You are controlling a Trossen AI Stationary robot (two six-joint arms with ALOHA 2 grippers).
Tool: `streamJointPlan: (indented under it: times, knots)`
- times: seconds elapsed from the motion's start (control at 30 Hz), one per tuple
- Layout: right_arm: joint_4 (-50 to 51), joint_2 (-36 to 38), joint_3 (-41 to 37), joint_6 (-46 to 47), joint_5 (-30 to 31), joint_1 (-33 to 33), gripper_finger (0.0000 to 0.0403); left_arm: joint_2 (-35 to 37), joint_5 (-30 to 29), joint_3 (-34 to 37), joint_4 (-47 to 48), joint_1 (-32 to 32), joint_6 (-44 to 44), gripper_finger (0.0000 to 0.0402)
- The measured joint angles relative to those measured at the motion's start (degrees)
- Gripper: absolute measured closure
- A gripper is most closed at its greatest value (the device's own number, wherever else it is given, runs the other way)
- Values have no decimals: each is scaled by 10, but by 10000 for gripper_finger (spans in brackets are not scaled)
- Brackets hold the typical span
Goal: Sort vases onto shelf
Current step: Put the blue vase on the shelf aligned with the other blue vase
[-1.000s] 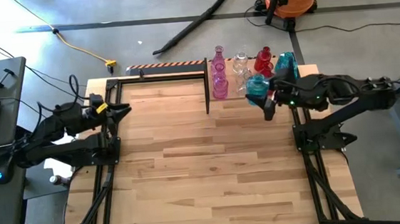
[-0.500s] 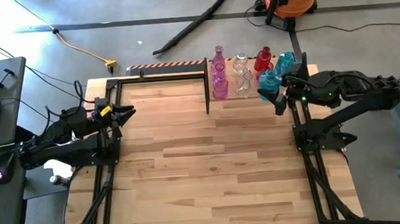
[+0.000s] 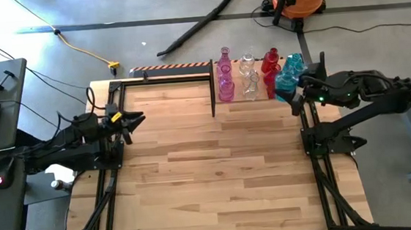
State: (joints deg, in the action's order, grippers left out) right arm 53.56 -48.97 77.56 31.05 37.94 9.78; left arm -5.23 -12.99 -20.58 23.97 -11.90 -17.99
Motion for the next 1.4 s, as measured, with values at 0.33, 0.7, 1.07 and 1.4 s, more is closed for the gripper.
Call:
streamJointPlan:
  times: [0.33,0.7,1.07,1.4]
  knots:
    - [19,45,0,-16,0,0,121,3,0,69,-74,0,-1,300]
    - [54,114,0,-37,1,0,121,3,-18,113,-118,0,-14,300]
    - [97,165,-1,-46,13,0,121,3,-47,115,-110,0,-24,300]
    - [137,189,-1,-49,26,0,121,3,-57,115,-56,0,-59,300]
